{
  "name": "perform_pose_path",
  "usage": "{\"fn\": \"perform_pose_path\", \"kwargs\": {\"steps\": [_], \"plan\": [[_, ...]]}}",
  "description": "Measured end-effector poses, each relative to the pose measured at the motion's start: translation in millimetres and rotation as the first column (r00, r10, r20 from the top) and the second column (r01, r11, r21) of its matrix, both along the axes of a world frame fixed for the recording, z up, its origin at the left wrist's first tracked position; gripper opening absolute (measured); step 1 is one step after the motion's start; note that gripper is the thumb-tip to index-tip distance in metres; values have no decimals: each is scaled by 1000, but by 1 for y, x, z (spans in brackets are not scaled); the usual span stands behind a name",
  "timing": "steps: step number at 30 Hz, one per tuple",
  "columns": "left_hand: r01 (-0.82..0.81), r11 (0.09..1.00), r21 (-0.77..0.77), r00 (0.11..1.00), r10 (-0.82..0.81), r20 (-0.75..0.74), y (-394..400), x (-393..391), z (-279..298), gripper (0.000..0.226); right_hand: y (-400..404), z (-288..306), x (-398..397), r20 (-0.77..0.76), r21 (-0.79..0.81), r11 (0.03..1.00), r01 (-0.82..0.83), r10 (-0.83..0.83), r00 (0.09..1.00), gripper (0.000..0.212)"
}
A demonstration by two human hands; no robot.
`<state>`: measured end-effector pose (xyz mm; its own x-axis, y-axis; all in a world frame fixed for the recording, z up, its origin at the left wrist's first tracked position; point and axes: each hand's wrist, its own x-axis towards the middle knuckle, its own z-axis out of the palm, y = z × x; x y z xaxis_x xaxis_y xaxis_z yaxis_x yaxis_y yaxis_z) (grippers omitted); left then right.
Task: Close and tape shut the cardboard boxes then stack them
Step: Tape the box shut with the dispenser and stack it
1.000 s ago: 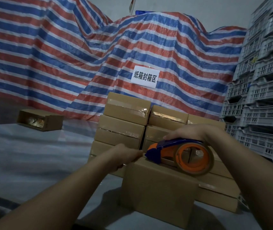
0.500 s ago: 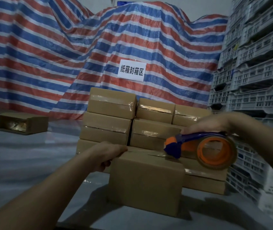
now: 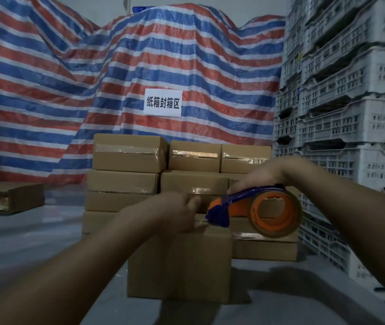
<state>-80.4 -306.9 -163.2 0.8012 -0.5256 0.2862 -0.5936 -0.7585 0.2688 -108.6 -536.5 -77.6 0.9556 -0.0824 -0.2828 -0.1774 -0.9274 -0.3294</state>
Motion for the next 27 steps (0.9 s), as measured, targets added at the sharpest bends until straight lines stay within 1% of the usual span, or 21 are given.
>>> {"fn": "perform_pose_path", "kwargs": {"steps": [1, 2, 3, 4, 5, 6, 9, 12, 16, 18, 20, 23, 25, 27], "plan": [[84, 995, 51, 990, -78, -115, -8, -2, -5, 60, -3, -1, 0, 10, 16, 1000, 5, -5, 1000, 43], [140, 984, 108, 978, -121, -171, -13, -1, -12, 73, -5, -3, 0, 16, 34, 999, 3, -3, 1000, 42], [158, 975, 157, 979, -134, -155, -13, 0, -18, 88, -8, -6, -1, 17, 47, 999, -11, 10, 1000, 40], [147, 971, 187, 987, -130, -99, -13, 3, -23, 102, -10, -8, -2, 15, 60, 998, -29, 28, 999, 39], [128, 969, 210, 992, -121, -48, -11, 7, -26, 110, -12, -10, -3, 13, 72, 996, -43, 43, 999, 40], [118, 967, 225, 993, -116, -20, -11, 9, -27, 114, -13, -11, -3, 14, 79, 996, -52, 51, 999, 42], [110, 967, 231, 993, -117, 16, -10, 12, -31, 114, -17, -5, -4, 24, 75, 995, -66, 65, 998, 45], [85, 971, 224, 990, -109, 95, -6, 9, -36, 109, -35, 5, -14, 16, 90, 992, -88, 87, 996, 47], [69, 970, 231, 991, -94, 100, -4, 1, -35, 109, -64, -1, -27, 4, 74, 997, 22, -22, 1000, 56], [69, 969, 237, 990, -96, 104, -5, -2, -34, 106, -66, -14, -25, 36, -19, 999, 48, -47, 998, 62], [83, 976, 203, 990, -103, 91, -4, -3, -35, 108, -63, -26, -19, 85, -85, 995, 54, -47, 995, 68], [100, 983, 157, 992, -111, 59, 0, -2, -33, 110, -58, -33, -17, 141, -101, 994, 46, -31, 990, 70], [116, 979, 167, 990, -128, 61, 0, -3, -30, 103, -59, -36, -19, 165, -99, 994, 49, -32, 986, 71], [149, 975, 167, 980, -168, 109, -7, -9, -24, 94, -61, -40, -19, 177, -81, 996, 47, -32, 984, 69]]}}
